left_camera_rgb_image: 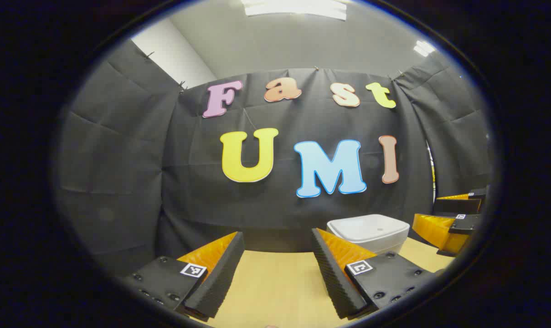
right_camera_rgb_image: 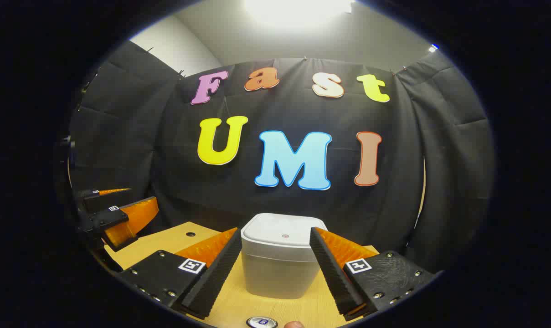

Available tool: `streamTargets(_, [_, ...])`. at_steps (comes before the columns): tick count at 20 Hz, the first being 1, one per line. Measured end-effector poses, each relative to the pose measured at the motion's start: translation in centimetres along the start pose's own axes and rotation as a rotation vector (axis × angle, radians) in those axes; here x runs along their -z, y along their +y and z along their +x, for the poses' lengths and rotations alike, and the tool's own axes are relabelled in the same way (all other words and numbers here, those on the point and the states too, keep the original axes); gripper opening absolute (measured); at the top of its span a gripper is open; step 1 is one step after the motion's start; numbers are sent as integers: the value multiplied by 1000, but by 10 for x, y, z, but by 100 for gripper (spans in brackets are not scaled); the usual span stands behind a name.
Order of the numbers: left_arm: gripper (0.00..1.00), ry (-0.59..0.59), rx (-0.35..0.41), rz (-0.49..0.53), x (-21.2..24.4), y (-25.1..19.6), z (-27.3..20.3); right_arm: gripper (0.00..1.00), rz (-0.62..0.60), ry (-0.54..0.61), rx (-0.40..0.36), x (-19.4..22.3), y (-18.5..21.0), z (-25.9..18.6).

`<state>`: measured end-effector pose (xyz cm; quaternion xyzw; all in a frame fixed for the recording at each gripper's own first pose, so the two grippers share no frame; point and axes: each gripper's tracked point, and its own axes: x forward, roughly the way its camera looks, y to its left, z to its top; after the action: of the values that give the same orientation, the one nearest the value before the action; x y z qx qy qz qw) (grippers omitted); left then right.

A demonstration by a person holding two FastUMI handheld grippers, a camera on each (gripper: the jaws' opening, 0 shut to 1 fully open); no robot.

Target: Press the lid of the desktop garbage bin to open it, pick up the crumpled paper on the desktop and throw it into the bin, then pick up the pop can on the desktop and drop it into the bin, and finally close the garbage bin lid.

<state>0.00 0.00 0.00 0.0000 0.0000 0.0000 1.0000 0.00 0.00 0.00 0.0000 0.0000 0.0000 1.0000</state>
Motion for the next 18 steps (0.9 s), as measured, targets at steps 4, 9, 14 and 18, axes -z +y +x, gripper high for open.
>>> streamTargets(4, [96,-9,-11,-6,-6,3,-3,96,9,-4,-8,-4,-2,3])
streamTargets(9, [96,-4,-25,-3,-4,7,-2,96,14,21,30,1,-8,7])
streamTargets(14, [96,1,-6,-13,1,1,9,96,34,57,36,8,-7,12])
streamTargets(18, [98,-1,21,-6,1,-4,18,96,30,57,53,9,-8,15])
